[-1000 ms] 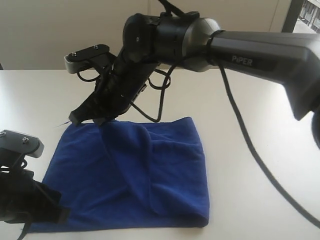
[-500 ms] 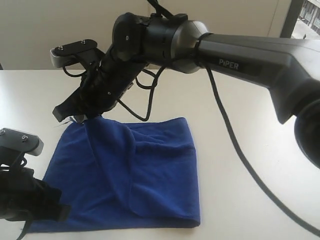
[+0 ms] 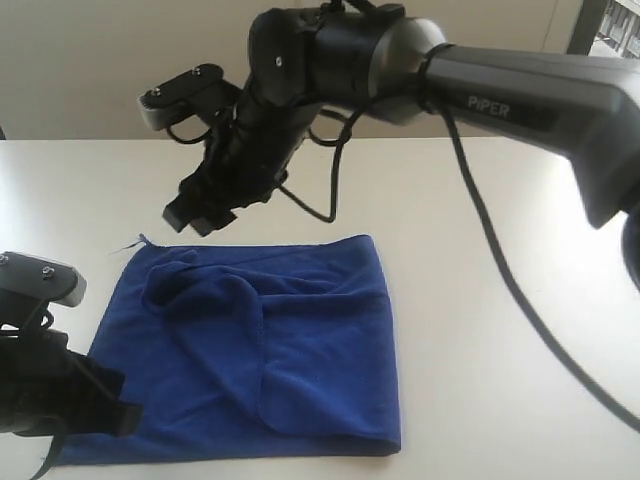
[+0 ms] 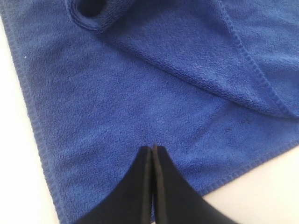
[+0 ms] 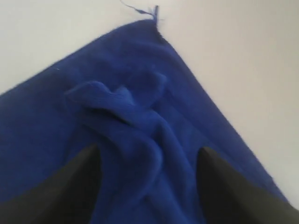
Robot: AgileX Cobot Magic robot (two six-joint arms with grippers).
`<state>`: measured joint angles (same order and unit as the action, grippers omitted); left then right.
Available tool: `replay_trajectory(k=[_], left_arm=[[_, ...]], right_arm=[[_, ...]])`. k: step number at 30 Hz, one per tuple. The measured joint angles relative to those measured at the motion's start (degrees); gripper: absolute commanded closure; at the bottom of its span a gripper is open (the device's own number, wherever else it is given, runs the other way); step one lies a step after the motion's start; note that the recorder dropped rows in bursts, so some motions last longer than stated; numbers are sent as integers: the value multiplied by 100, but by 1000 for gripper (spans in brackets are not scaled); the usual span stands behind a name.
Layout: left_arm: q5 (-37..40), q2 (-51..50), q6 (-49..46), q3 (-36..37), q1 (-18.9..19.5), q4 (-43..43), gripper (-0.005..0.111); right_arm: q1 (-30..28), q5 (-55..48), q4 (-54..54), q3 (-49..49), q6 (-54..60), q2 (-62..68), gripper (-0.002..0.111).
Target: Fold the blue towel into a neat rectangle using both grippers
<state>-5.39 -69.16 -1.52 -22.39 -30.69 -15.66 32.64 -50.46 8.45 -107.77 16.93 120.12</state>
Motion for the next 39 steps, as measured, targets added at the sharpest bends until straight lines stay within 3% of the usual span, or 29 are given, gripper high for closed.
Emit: replay_trajectory(k=[11,16,27,33,39], left_arm=[[-62,0,0,0,0,0,107],[-62,0,0,0,0,0,107],[-84,0,0,0,0,0,107],[-84,0,0,0,0,0,107],[-94,0,0,0,0,0,107]], right_arm=[[-977,-338,-718,0,-45,115,92],[-1162,-354,-742,0,-31,565,101],[-1187,-307,-773,0,162,1450,103],[-1256,-348,-1822,-14,-378,1462,103],[-1701,-779,-2108,-14,-709,1465,103]])
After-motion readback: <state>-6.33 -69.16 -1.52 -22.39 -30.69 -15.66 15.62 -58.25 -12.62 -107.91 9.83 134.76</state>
